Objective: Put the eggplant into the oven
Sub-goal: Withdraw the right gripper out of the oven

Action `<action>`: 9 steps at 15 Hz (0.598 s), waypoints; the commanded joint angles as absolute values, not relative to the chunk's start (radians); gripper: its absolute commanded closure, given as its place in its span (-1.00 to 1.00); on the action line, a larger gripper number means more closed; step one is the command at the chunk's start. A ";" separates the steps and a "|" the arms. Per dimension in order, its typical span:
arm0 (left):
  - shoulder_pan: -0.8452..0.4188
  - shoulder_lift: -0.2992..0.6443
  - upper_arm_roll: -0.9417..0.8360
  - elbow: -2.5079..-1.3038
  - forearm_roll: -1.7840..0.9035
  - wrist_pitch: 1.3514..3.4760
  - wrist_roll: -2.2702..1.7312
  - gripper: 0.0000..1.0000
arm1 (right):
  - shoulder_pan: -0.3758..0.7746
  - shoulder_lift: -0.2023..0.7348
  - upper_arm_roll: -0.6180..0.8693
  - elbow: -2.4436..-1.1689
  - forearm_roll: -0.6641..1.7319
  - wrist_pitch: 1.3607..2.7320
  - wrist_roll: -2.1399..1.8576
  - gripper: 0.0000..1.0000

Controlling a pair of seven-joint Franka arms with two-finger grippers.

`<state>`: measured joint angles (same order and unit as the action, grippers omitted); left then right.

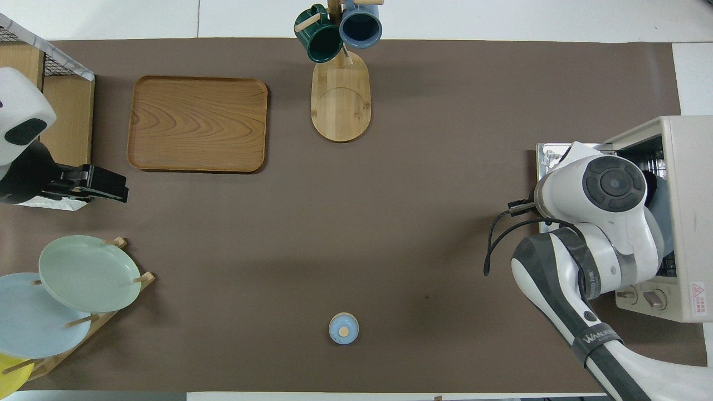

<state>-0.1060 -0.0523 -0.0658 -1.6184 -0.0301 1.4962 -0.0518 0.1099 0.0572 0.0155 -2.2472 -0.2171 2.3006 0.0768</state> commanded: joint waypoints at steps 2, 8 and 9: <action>-0.094 -0.051 -0.072 -1.608 -0.020 1.494 -0.052 -1.00 | 0.097 0.110 0.020 -2.275 -0.207 2.355 0.140 1.00; -0.092 -0.058 -0.069 -1.614 -0.020 1.496 -0.055 -1.00 | 0.092 0.126 0.017 -2.281 -0.267 2.349 0.140 1.00; -0.092 -0.058 -0.069 -1.615 -0.020 1.496 -0.055 -1.00 | 0.091 0.126 0.017 -2.283 -0.300 2.347 0.140 1.00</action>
